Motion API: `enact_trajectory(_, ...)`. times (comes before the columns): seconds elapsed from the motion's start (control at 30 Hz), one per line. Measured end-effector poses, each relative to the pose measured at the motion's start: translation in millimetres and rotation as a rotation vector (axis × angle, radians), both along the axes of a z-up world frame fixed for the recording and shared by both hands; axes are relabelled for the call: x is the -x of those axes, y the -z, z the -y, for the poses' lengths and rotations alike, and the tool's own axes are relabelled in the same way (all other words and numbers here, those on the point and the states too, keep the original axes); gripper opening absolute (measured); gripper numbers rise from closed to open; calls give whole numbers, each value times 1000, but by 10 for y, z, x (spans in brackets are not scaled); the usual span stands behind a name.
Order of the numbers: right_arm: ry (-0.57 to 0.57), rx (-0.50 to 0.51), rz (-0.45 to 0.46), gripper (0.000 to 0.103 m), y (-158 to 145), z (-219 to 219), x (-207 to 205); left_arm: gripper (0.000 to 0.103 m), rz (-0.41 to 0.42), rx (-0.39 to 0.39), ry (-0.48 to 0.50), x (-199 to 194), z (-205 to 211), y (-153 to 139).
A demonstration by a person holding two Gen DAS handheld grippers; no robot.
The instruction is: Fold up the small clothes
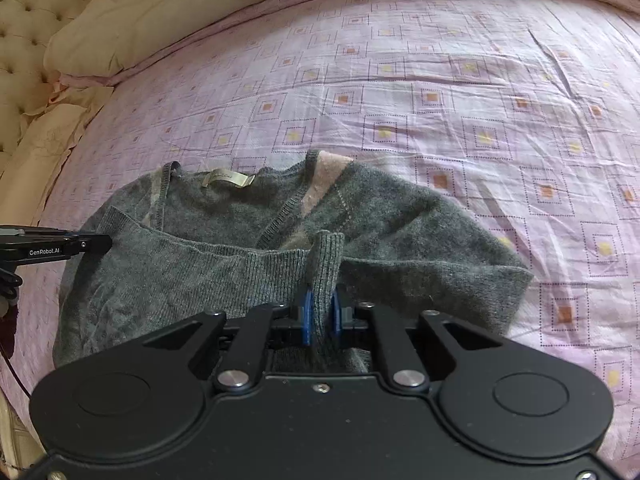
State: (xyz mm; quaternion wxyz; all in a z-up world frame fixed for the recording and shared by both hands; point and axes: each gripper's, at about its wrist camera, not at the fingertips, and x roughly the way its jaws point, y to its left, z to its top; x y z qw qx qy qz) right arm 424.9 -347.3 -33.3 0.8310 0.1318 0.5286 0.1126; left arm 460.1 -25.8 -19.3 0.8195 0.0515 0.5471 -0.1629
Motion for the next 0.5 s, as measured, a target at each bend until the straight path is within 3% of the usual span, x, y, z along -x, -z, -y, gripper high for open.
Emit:
enact_trajectory(0.3, -8, 26, 98, 10, -364, 82, 5, 5, 126, 17, -20, 189, -95, -473)
enact_trajectory(0.5, 48, 75, 72, 5, -220, 116, -471, 5, 156, -31, -55, -189, -82, -353)
